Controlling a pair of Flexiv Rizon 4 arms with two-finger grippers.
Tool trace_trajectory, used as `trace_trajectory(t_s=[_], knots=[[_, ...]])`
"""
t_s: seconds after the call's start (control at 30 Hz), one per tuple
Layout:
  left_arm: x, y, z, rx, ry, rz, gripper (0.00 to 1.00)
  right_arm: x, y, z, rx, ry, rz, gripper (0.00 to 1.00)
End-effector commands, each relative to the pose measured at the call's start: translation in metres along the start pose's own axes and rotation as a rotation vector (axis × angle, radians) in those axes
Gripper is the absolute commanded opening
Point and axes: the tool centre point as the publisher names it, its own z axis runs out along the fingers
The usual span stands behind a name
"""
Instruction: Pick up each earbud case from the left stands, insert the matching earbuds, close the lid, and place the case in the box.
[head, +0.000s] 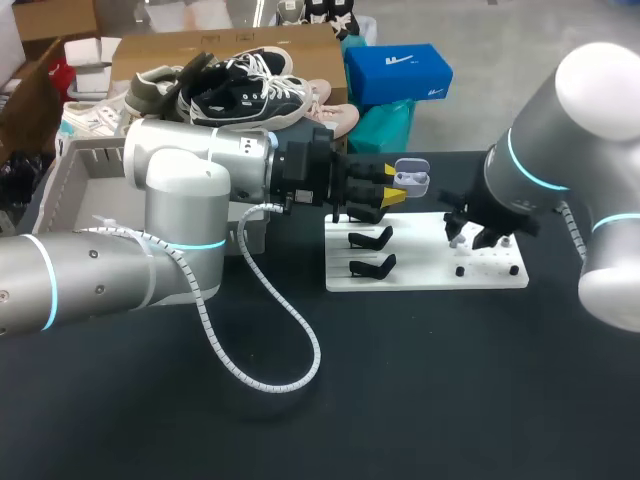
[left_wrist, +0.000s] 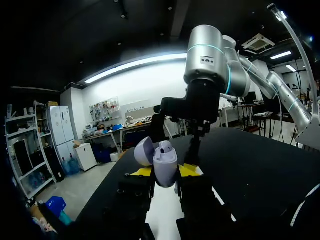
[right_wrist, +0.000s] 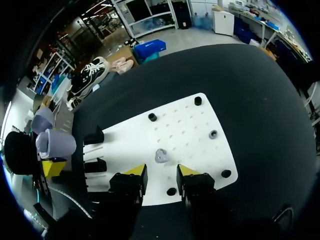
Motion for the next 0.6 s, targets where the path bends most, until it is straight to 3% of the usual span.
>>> trace_trajectory(t_s=[0.03,0.6], knots=[[0.001,0.0,0.0,0.0,-0.002,0.002,0.0,-0.004,0.003,0.007,0.012,0.01,0.0,0.35],[0.001,0.0,0.0,0.0,-0.002,0.002,0.0,-0.006,0.001,0.017,0.01,0.033,0.013,0.33]])
